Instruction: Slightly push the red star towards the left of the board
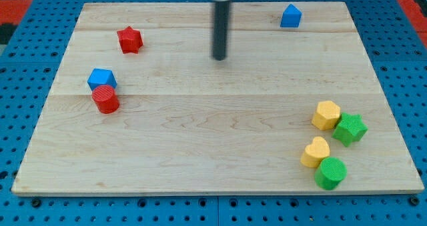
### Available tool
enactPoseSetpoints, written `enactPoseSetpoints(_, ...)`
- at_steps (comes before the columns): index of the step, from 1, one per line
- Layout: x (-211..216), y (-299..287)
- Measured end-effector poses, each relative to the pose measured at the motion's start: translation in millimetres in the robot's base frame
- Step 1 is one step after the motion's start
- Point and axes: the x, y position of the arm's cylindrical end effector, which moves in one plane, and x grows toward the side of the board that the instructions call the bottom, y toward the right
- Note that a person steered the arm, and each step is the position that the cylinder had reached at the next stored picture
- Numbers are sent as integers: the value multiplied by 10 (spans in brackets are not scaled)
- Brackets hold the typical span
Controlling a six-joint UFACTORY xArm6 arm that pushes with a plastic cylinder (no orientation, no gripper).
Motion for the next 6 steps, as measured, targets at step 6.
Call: enactPoseSetpoints(6,-234,-1466)
